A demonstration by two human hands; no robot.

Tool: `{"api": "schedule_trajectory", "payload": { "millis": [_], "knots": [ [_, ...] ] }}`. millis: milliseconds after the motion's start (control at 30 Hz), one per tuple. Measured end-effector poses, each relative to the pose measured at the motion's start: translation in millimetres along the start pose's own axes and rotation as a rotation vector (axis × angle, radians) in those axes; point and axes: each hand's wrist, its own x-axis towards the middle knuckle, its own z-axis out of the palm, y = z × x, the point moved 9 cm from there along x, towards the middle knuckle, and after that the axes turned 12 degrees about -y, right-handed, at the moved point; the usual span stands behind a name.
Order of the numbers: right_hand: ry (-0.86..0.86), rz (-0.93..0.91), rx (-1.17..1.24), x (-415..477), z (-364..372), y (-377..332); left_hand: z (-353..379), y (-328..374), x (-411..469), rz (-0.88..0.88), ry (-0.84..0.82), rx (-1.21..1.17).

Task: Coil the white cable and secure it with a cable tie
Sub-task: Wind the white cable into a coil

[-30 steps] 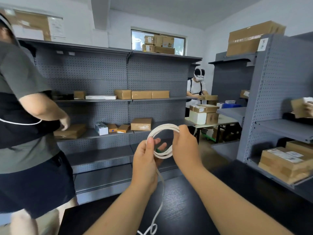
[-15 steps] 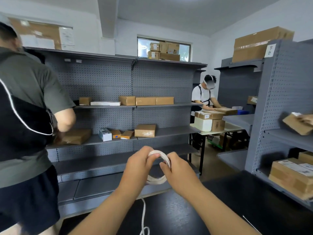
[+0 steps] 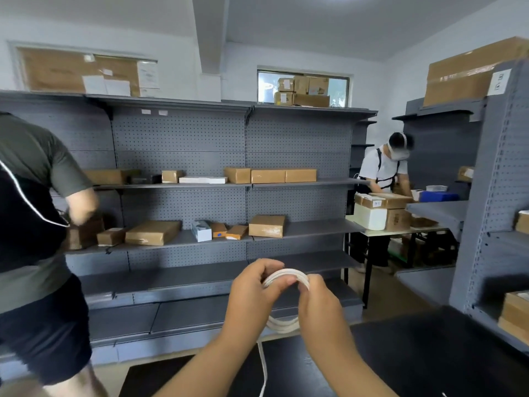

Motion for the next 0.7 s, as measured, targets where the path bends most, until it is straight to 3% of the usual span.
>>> {"api": "schedule_trajectory", "payload": {
  "millis": [233, 433, 567, 633, 700],
  "knots": [
    [0.091, -0.095, 0.077, -7, -4, -3, 1, -20, -9, -0.293, 0.079, 0.017],
    [0.060, -0.115, 0.132, -7, -2, -4, 0, 3, -18, 0.028, -0.010, -0.081],
    [-0.073, -0.174, -0.024, -7, 7, -15, -8, 9, -13, 0.106, -0.053, 0.161],
    [-0.081, -0.236, -0.127, -9, 7, -29, -5, 17, -13, 0.124, -0.124, 0.373],
    [-0.070, -0.308, -0.273, -13, 7, -47, -7, 23, -12, 0.120, -0.134, 0.433]
  ]
}}
